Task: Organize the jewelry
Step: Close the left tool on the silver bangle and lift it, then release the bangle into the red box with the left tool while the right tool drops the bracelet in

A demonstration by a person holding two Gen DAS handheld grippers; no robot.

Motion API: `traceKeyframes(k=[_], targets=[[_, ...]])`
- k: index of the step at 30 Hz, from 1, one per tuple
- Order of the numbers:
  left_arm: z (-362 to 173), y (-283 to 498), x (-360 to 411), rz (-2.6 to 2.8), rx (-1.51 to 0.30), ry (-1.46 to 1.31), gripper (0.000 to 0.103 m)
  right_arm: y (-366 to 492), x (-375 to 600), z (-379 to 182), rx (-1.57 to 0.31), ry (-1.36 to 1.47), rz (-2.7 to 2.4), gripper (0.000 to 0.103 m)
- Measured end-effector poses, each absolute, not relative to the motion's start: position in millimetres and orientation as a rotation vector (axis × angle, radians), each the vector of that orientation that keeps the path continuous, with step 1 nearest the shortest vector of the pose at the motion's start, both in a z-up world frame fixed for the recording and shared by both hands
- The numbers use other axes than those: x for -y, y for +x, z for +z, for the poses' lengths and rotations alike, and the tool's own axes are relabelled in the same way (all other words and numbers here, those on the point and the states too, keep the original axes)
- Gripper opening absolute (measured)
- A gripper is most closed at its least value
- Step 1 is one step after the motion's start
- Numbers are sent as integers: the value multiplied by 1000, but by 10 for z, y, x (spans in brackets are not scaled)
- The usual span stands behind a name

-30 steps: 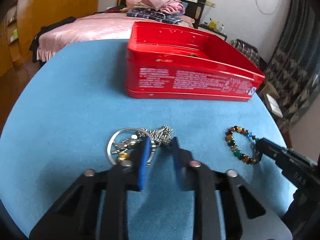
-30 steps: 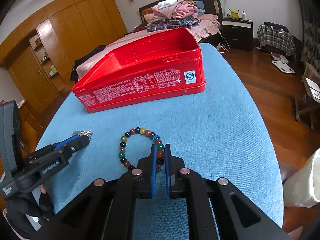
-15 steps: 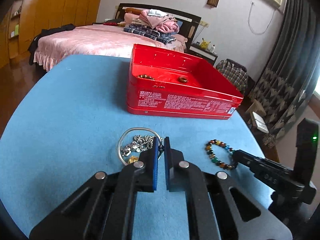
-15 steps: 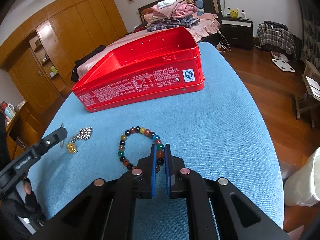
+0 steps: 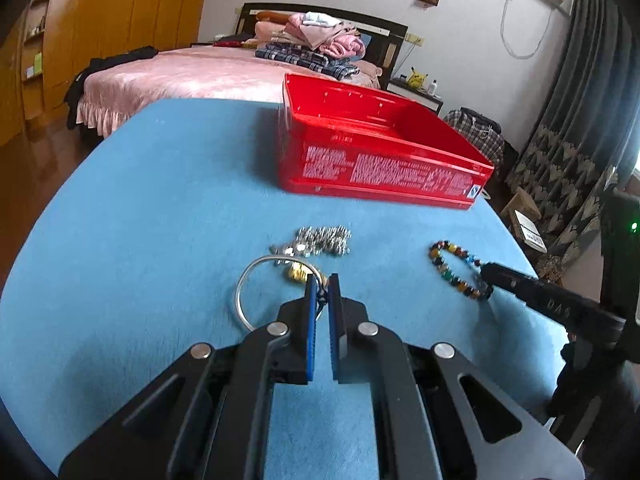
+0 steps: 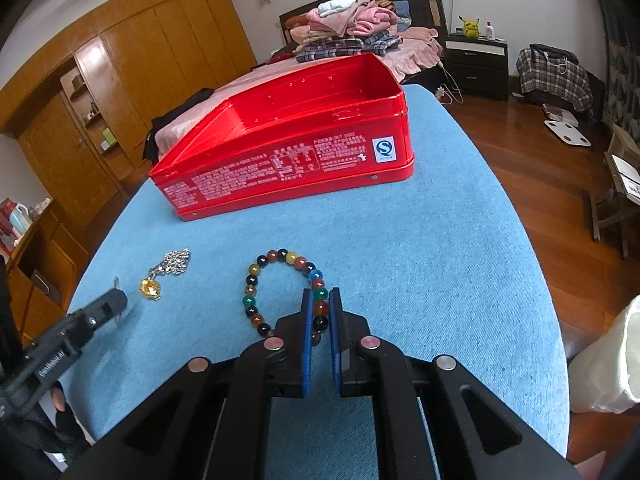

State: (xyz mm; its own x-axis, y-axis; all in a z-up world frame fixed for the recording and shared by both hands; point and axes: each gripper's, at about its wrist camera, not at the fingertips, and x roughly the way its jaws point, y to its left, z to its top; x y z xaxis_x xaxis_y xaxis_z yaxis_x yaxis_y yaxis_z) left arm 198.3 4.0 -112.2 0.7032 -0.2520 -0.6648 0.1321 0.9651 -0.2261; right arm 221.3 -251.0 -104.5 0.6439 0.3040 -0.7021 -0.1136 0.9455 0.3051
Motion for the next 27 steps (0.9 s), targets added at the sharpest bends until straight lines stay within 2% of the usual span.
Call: traceKeyframes(k=[9, 27], targets=[[-1083, 1976, -7, -225, -752, -161, 4, 2161, 2491, -824, -791, 226, 269, 8], [-628, 2305, 210, -265, -675, -151, 4, 2298, 2512, -297, -692, 193, 279, 8]])
